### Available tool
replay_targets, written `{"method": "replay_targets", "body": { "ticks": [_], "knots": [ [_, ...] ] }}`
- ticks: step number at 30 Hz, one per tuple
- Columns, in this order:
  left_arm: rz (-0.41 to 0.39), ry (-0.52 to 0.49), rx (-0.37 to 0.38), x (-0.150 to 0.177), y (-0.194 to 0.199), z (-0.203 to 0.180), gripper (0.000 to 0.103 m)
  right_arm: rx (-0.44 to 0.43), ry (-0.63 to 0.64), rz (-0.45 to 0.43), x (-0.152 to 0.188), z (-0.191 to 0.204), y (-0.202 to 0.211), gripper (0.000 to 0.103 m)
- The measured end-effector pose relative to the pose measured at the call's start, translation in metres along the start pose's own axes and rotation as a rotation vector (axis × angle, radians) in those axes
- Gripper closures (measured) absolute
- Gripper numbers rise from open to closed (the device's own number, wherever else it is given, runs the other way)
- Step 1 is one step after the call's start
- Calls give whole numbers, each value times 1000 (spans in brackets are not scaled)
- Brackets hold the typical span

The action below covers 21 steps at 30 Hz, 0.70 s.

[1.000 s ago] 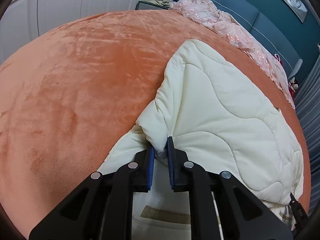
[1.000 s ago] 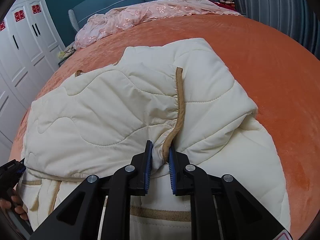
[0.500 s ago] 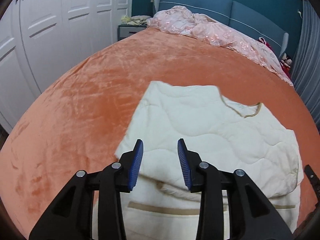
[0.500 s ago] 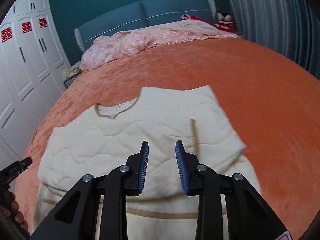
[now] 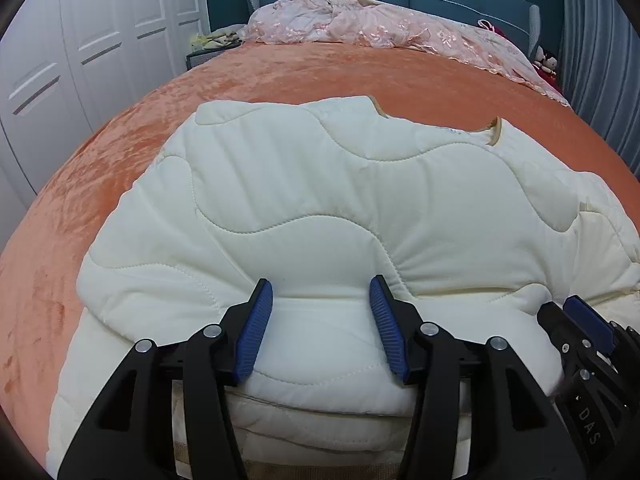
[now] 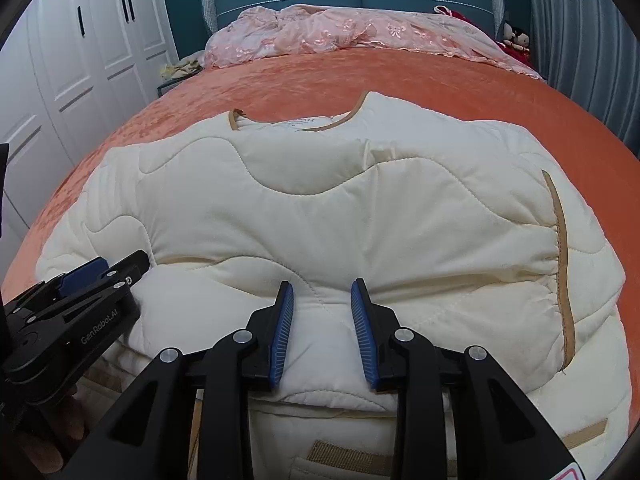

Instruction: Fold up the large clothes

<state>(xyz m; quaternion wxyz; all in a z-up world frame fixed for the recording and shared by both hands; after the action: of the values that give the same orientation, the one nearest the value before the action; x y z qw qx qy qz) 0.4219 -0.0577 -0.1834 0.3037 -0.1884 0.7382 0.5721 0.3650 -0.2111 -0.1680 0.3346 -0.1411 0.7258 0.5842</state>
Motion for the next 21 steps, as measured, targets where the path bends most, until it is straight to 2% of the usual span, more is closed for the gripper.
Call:
{"method": "replay_targets", "body": {
  "ticks": [7, 21],
  "knots": [
    [-42, -22, -26, 4, -2, -2, 52, 35, 18, -43, 2, 3, -1, 72],
    [-84, -42, -59, 8, -4, -3, 51, 32, 3, -76, 4, 3, -4, 72]
  ]
}}
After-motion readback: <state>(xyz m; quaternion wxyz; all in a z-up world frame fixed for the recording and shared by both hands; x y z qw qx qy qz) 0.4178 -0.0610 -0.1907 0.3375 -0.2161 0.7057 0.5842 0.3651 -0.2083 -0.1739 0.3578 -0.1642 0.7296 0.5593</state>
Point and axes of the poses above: each gripper's, at about its wrist camera, not at the fingertips, and y roughly against the way its jaws point, z to its left, x to its underside, the point moved 7 cm from there along -y, roughly the way its jaws point, and after that the axes turned 14 degrees about x, right-handed, at the moved point
